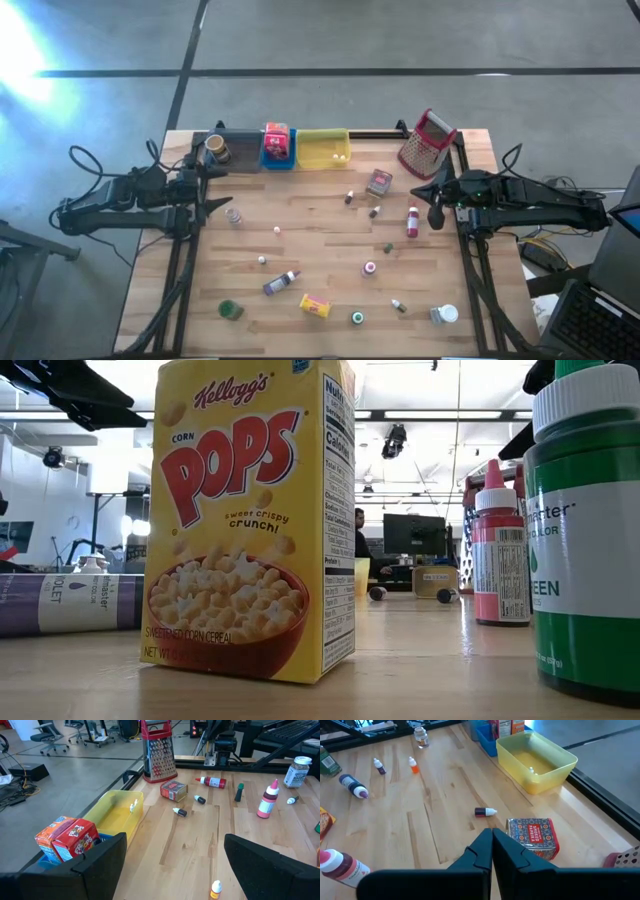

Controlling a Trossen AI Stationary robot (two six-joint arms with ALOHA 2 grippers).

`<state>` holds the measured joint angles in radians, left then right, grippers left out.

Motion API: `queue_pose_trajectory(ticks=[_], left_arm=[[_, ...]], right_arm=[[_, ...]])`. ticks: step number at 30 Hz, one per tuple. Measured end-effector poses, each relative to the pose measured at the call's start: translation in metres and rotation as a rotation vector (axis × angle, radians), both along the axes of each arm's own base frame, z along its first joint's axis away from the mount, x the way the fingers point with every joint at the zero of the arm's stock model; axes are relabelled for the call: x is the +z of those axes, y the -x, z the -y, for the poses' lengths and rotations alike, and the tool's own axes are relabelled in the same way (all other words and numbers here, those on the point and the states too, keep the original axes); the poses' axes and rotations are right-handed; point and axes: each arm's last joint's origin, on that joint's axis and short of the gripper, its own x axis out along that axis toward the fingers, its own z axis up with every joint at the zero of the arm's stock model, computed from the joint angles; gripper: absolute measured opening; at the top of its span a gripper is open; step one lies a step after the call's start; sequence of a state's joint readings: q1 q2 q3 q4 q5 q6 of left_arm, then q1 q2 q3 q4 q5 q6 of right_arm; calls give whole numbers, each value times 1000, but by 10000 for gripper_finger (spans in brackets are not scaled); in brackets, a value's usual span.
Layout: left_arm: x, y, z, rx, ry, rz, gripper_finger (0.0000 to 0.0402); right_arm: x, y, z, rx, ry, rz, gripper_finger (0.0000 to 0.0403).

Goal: Pick & Place Kitchen Items
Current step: Put the green seasoning bottle into the black bin

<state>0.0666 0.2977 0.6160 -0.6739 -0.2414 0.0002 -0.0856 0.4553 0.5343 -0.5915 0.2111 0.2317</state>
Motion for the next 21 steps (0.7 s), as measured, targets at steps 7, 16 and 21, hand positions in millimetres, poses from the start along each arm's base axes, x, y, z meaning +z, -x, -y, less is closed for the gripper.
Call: queue_pose_trajectory(ticks=[7,16,21], left_arm=[[0,0,0,0,0,0,339],[2,-1,0,3,10,23,339],[5,-6,1,23,193,108,339]], right_arm=[[0,0,0,0,0,0,8],[0,0,0,0,0,0,8],[0,0,0,0,0,0,8]])
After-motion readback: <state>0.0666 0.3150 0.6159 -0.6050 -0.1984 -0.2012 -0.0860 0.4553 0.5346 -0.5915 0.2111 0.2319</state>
